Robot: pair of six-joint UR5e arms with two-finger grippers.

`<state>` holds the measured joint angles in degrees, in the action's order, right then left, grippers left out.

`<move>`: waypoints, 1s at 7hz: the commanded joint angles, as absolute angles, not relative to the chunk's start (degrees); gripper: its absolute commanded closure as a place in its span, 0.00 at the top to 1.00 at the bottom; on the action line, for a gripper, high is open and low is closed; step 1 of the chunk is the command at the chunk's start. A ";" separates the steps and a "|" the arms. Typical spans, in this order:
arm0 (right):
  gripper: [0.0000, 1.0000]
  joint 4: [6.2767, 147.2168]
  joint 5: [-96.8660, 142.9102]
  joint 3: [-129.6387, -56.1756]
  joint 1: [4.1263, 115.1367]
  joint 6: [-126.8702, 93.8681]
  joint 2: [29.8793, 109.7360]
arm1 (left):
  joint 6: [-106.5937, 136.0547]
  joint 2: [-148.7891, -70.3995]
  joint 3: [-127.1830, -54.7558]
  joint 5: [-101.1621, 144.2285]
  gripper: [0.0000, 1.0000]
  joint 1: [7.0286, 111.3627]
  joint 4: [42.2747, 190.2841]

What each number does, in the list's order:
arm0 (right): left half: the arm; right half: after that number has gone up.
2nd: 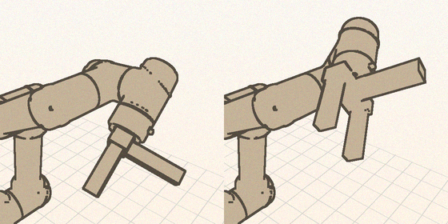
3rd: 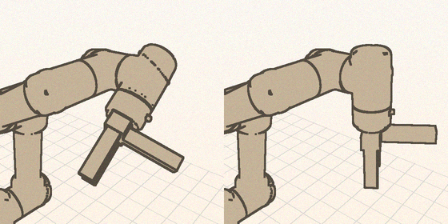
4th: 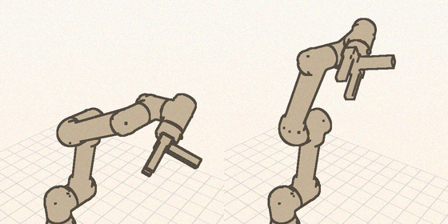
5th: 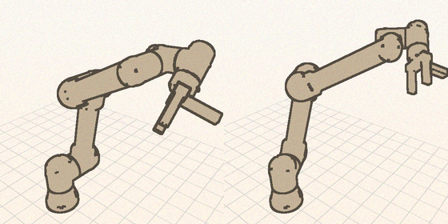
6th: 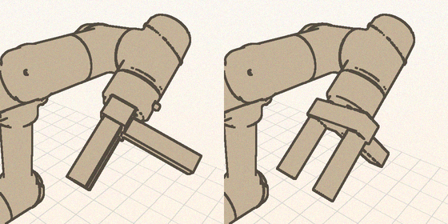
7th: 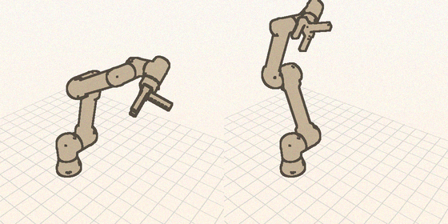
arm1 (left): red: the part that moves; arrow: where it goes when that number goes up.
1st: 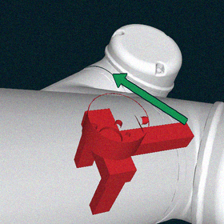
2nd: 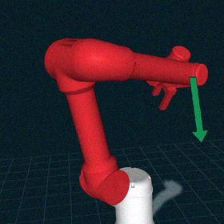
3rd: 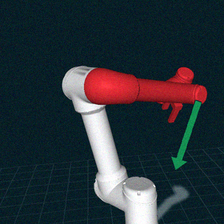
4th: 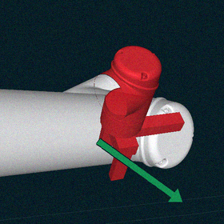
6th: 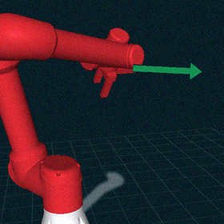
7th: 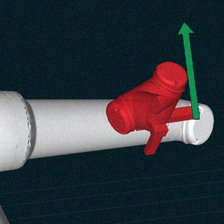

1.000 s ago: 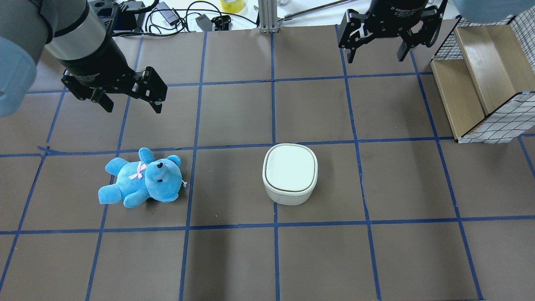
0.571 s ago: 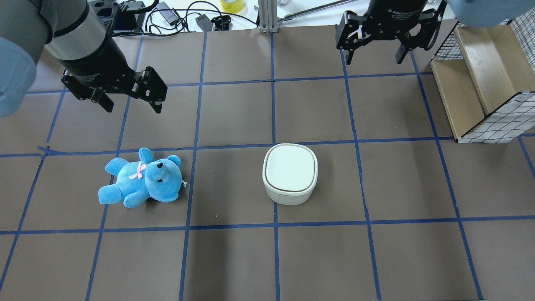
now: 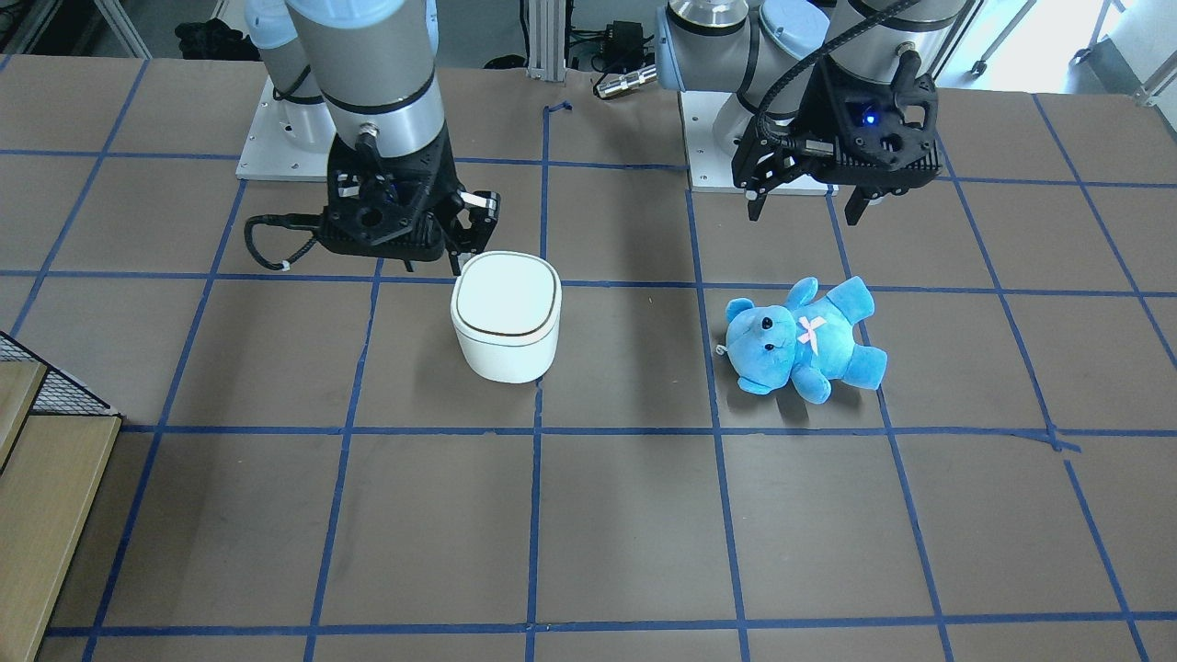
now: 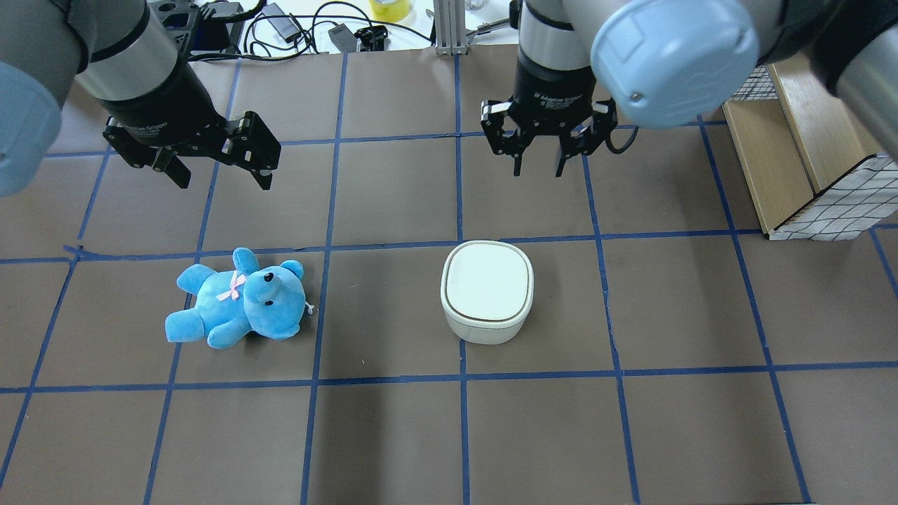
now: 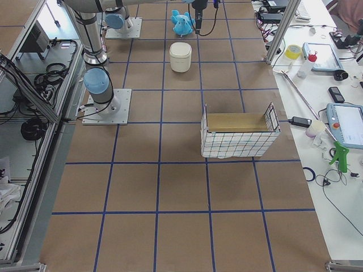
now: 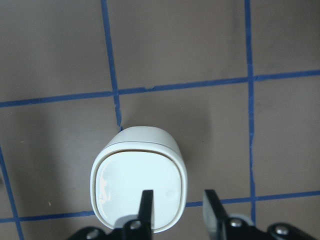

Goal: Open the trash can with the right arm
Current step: 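Move the right gripper over the white trash can lid and lower it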

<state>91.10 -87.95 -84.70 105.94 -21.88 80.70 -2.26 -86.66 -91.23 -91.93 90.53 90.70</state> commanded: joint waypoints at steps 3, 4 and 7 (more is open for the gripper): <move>0.00 102.37 -86.74 -99.46 111.27 -28.04 80.33 | -2.28 -86.66 -91.23 -91.93 1.00 90.53 90.70; 0.00 104.48 -86.84 -101.67 111.27 -27.86 80.25 | -2.29 -86.66 -91.23 -91.93 1.00 90.53 90.70; 0.00 105.82 -86.84 -103.36 111.27 -27.60 79.72 | -2.20 -86.66 -91.23 -91.93 1.00 90.53 90.70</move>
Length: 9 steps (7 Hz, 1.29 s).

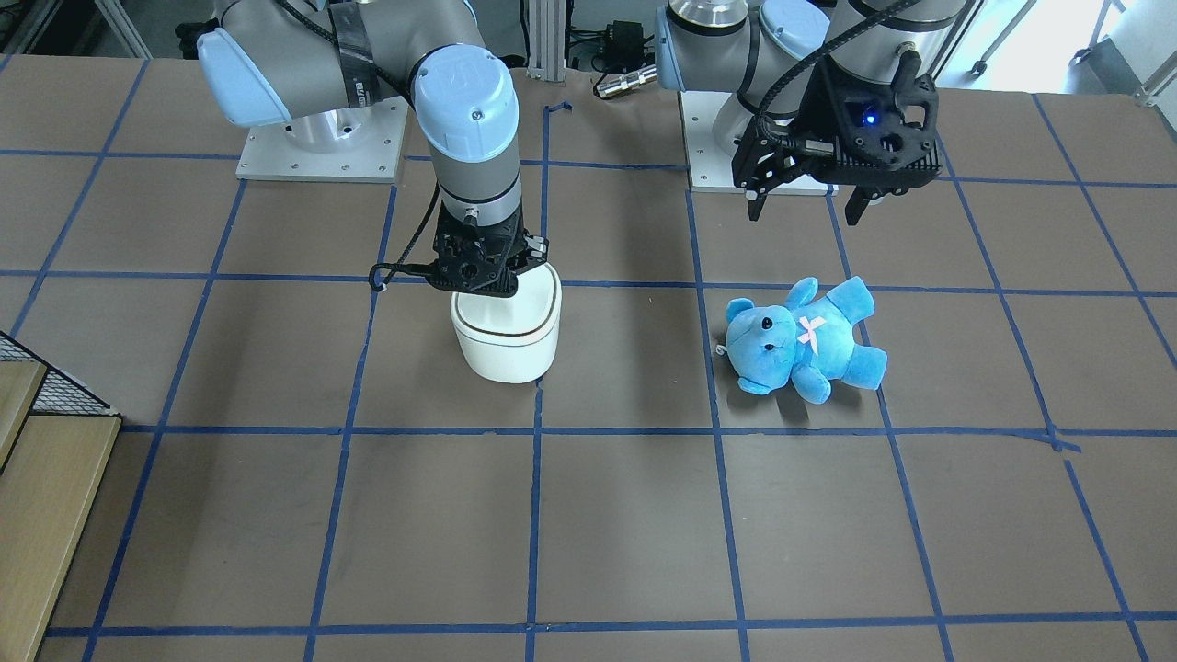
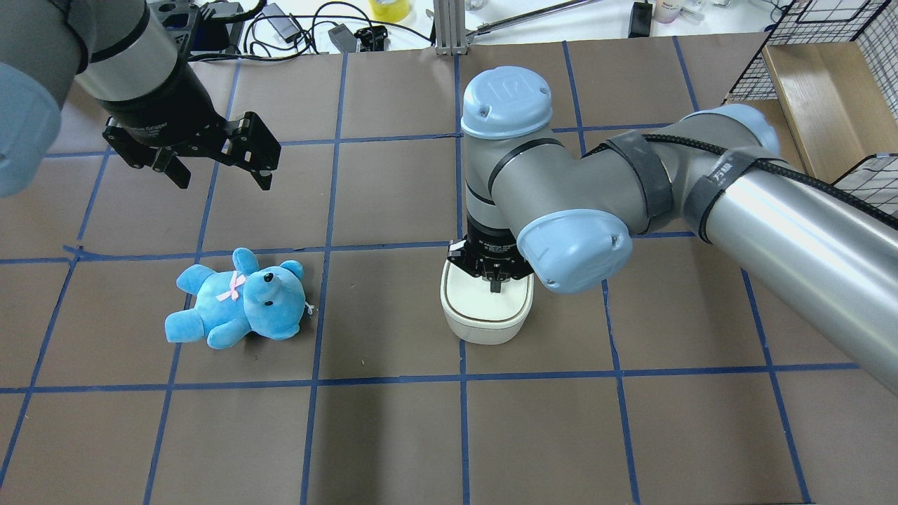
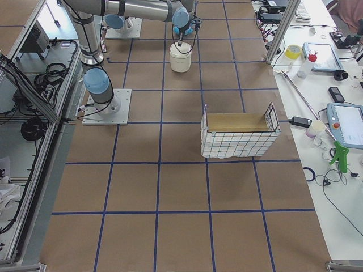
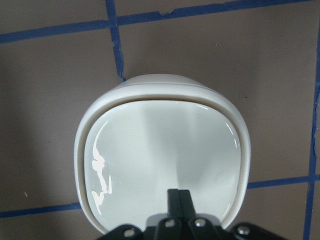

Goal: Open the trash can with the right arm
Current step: 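Press the right gripper down on the lid's near edge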

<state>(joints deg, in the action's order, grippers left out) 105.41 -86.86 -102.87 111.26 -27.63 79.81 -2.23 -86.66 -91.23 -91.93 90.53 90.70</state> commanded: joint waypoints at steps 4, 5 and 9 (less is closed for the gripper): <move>0.00 106.52 -86.84 -103.62 111.27 -27.68 79.37 | -2.29 -86.66 -91.23 -91.93 1.00 90.53 90.70; 0.00 107.13 -86.75 -103.71 111.27 -27.69 79.37 | -2.20 -86.66 -91.23 -91.93 1.00 90.53 90.70; 0.69 106.45 -91.71 -99.52 110.57 -25.68 81.54 | -2.29 -86.66 -91.23 -91.93 1.00 90.53 90.70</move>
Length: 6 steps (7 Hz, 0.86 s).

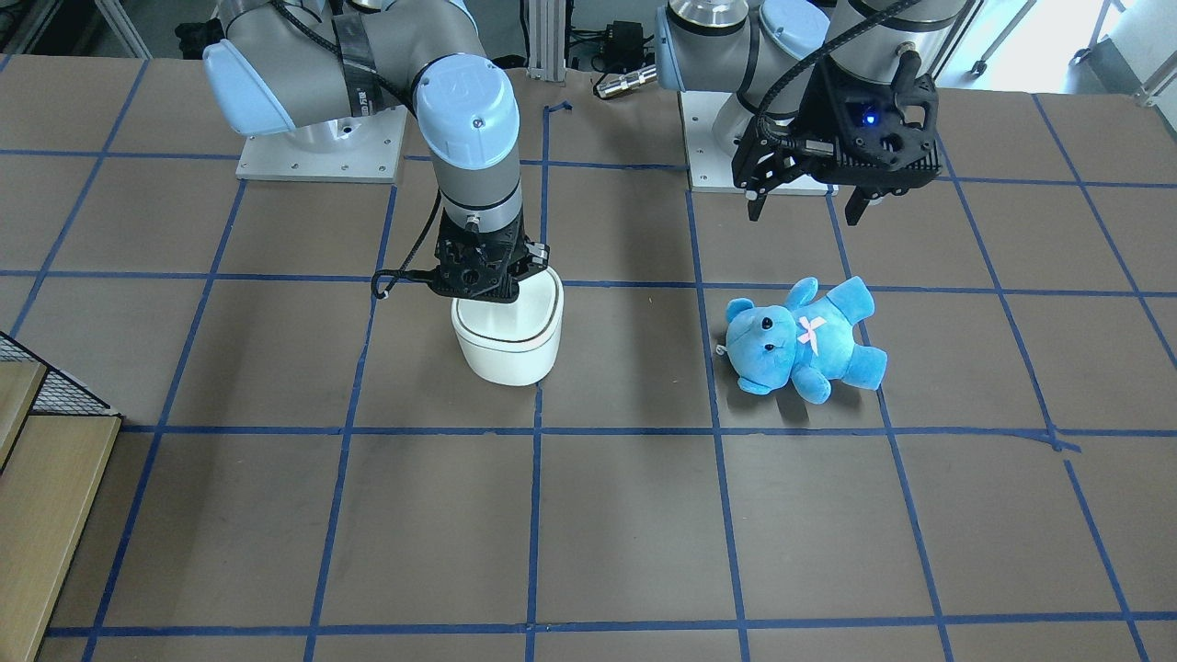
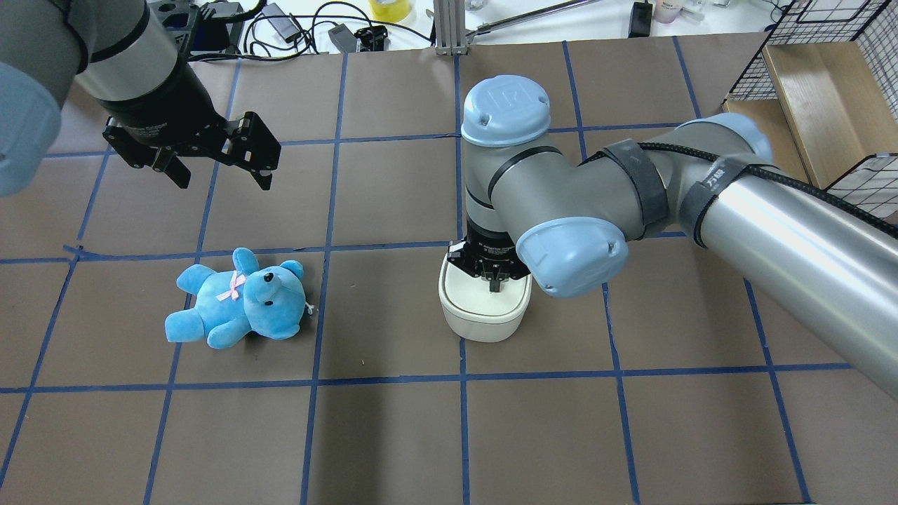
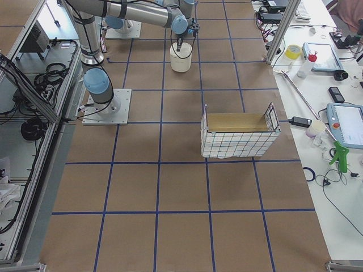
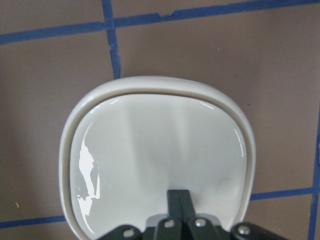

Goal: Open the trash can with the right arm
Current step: 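Lift the right gripper so the lid flips open, then raise away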

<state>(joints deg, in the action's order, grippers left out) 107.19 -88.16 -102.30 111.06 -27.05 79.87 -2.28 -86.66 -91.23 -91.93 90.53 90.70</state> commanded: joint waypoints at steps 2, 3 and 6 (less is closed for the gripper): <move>1.00 93.14 -92.90 -88.30 106.81 -20.41 82.70 | -2.28 -86.66 -91.23 -91.93 1.00 90.53 90.70; 1.00 89.68 -92.12 -83.02 102.52 -16.65 82.79 | -2.29 -86.66 -91.23 -91.93 1.00 90.53 90.70; 1.00 87.27 -90.53 -79.89 93.79 -4.32 83.84 | -2.20 -86.66 -91.23 -91.93 1.00 90.53 90.70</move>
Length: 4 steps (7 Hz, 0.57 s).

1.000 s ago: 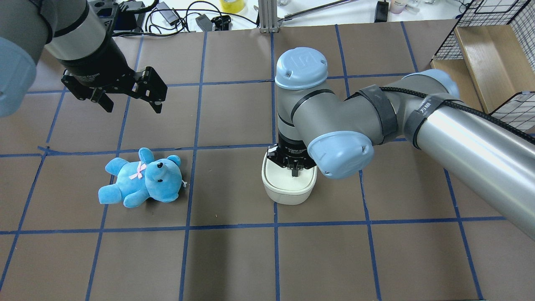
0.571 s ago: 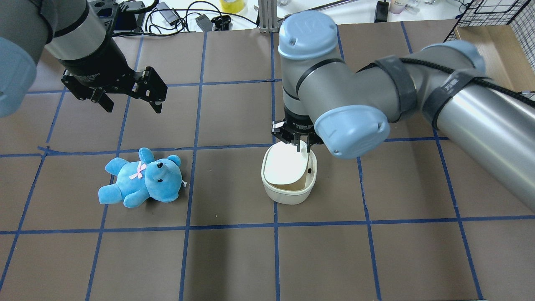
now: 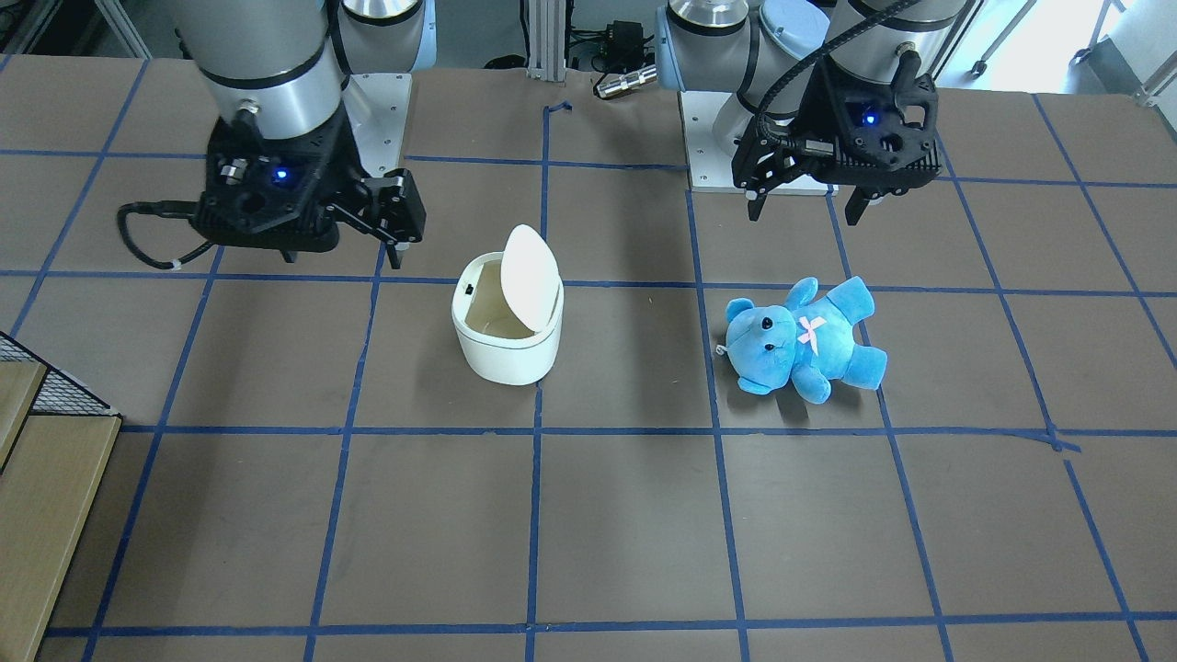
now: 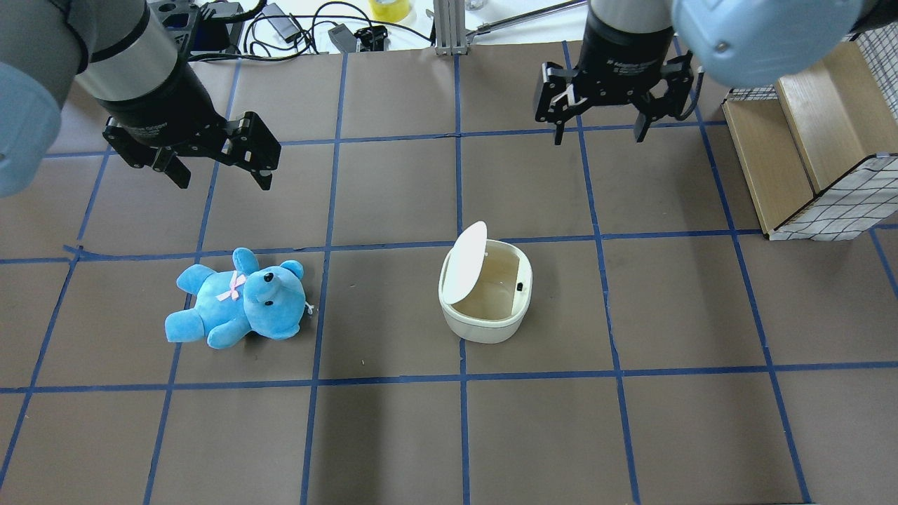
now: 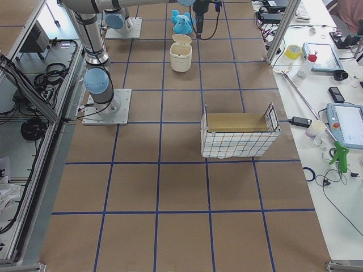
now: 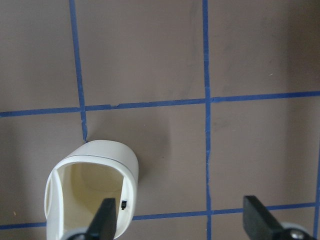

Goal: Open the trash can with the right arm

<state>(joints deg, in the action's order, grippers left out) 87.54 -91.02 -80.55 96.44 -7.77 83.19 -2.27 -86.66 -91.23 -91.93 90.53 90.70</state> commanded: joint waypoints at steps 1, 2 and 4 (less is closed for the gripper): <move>1.00 88.93 -90.61 -79.89 93.69 -5.00 83.93 | -2.28 -86.66 -91.23 -91.93 1.00 90.53 90.70; 1.00 92.60 -91.05 -79.89 93.69 -5.01 83.85 | -2.29 -86.66 -91.23 -91.93 1.00 90.53 90.70; 1.00 92.99 -90.88 -79.89 93.60 -5.10 84.02 | -2.20 -86.66 -91.23 -91.93 1.00 90.53 90.70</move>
<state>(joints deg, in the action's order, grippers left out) 92.49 -90.85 -79.94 93.70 -5.08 83.90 -2.23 -86.66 -91.23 -91.93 90.53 90.70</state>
